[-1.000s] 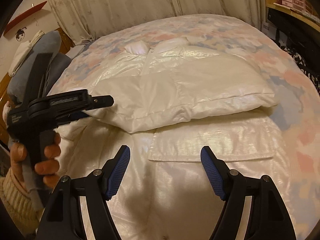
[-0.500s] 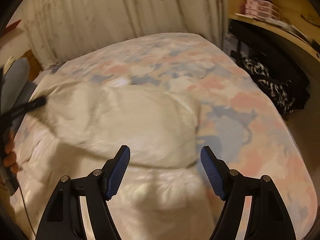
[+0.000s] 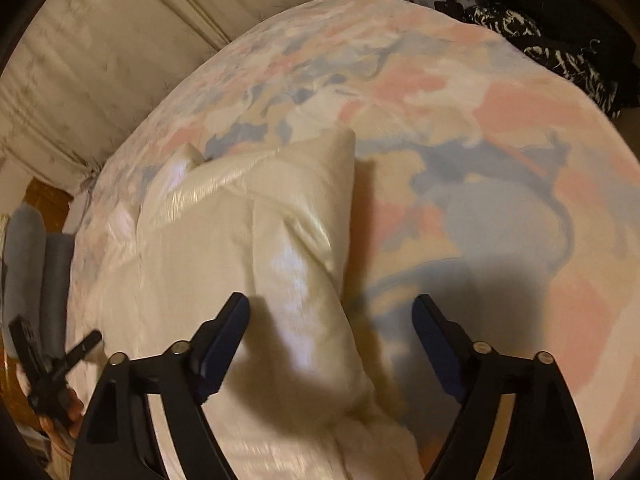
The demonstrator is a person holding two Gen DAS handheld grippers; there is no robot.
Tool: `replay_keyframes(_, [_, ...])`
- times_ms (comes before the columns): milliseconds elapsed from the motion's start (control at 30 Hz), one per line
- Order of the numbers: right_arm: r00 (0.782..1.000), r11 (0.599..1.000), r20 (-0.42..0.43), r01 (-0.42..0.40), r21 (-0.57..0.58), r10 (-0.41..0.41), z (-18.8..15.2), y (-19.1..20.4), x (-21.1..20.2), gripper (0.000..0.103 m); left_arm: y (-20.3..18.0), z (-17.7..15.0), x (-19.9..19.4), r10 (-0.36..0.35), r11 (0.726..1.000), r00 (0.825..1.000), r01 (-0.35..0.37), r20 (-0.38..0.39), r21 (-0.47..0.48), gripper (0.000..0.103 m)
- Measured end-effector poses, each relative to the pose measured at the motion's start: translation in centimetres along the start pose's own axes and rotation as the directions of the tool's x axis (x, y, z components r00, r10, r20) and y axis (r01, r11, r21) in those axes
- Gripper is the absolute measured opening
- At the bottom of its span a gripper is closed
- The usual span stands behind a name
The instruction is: Fold large clothes
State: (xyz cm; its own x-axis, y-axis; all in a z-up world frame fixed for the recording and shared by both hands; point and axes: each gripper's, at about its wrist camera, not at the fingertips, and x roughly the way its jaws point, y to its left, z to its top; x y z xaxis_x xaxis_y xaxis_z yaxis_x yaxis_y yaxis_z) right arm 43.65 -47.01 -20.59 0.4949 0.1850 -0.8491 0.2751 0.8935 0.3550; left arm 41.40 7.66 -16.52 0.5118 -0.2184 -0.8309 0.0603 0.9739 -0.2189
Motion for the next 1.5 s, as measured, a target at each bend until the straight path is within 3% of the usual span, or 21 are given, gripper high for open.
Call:
replay_keyframes(200, [0.999, 0.995, 0.002, -0.033, 0.089, 0.033, 2.4, -0.6, 4.2, 0.085, 0.0, 1.4, 3.3, 0.024, 0.998, 0.998, -0.028, -0.058, -0.065, 0.054])
replay_keyframes(233, [0.999, 0.994, 0.008, -0.046, 0.101, 0.046, 2.5, -0.7, 4.4, 0.079, 0.2, 1.3, 3.6, 0.018, 0.997, 0.998, -0.022, -0.060, -0.073, 0.054])
replay_keyframes(267, [0.997, 0.993, 0.028, -0.078, 0.089, 0.075, 2.8, -0.5, 4.4, 0.068, 0.2, 1.5, 3.7, 0.013, 0.997, 0.998, -0.017, -0.056, -0.079, 0.045])
replay_keyframes(300, [0.996, 0.995, 0.029, -0.082, 0.059, 0.080, 3.1, 0.1, 5.1, 0.029, 0.1, 1.7, 3.7, 0.015, 0.997, 0.999, -0.018, -0.044, -0.074, 0.032])
replay_keyframes(400, [0.994, 0.998, 0.107, 0.016, -0.065, -0.009, 4.4, 2.6, 3.7, 0.019, 0.1, 1.7, 3.6, 0.025, 0.998, 1.000, -0.026, -0.015, -0.052, 0.024])
replay_keyframes(467, [0.991, 0.994, 0.121, 0.071, -0.088, -0.060, 5.0, 3.1, 4.2, 0.019, 0.2, 1.4, 4.1, 0.034, 0.998, 0.999, -0.035, -0.018, -0.046, 0.024])
replay_keyframes(533, [0.990, 0.986, 0.069, 0.133, -0.102, -0.126, 4.7, 3.1, 5.5, 0.024, 0.3, 0.9, 4.7, 0.039, 0.998, 0.999, -0.040, -0.029, -0.041, 0.025])
replay_keyframes(567, [0.987, 0.981, 0.055, 0.159, -0.108, -0.154, 4.4, 3.0, 5.9, 0.029, 0.2, 0.7, 4.7, 0.046, 0.998, 0.998, -0.047, -0.030, -0.034, 0.027])
replay_keyframes(633, [0.981, 0.979, 0.068, 0.188, -0.079, -0.182, 4.4, 2.8, 5.3, 0.052, 0.0, 0.4, 4.3, 0.060, 0.998, 0.998, -0.060, -0.023, -0.019, 0.028])
replay_keyframes(667, [0.979, 0.980, 0.085, 0.189, -0.058, -0.183, 4.4, 2.8, 4.4, 0.055, -0.2, 0.4, 3.7, 0.070, 0.998, 0.997, -0.070, -0.021, 0.000, 0.029])
replay_keyframes(833, [0.964, 0.975, 0.198, 0.199, -0.095, -0.178, 3.8, 5.0, -1.2, 0.056, -0.7, 0.1, 0.0, 0.128, 0.990, 0.990, -0.131, 0.060, 0.055, 0.031])
replay_keyframes(967, [0.973, 0.969, 0.208, 0.142, -0.200, -0.099, 0.9, 9.4, -3.9, 0.056, -2.8, -0.2, -2.3, 0.123, 0.982, 0.982, -0.141, 0.142, 0.123, 0.031])
replay_keyframes(1067, [0.983, 0.949, 0.178, 0.103, -0.297, -0.051, -1.5, 14.6, -2.9, 0.056, -4.3, 0.1, -2.1, 0.062, 0.993, 0.993, -0.072, 0.102, 0.095, 0.031])
replay_keyframes(1167, [0.991, 0.921, 0.130, 0.065, -0.383, -0.016, -4.7, 19.2, -1.0, 0.056, -5.8, 0.4, -0.3, 0.075, 0.995, 0.996, -0.078, 0.046, 0.061, 0.031])
replay_keyframes(1300, [0.994, 0.894, 0.093, 0.088, -0.439, -0.052, -7.5, 22.0, 1.1, 0.056, -7.2, -0.5, 2.7, 0.150, 0.987, 0.989, -0.151, 0.012, 0.064, 0.031])
replay_keyframes(1400, [0.987, 0.878, 0.117, 0.150, -0.455, -0.108, -8.4, 21.4, 2.0, 0.056, -7.3, -1.7, 4.1, 0.195, 0.975, 0.981, -0.196, 0.021, 0.104, 0.031])
replay_keyframes(1500, [0.961, 0.845, 0.183, 0.269, -0.461, -0.206, -8.8, 19.4, 1.5, 0.056, -6.9, -2.3, 4.2, 0.207, 0.972, 0.978, -0.209, 0.036, 0.111, 0.031])
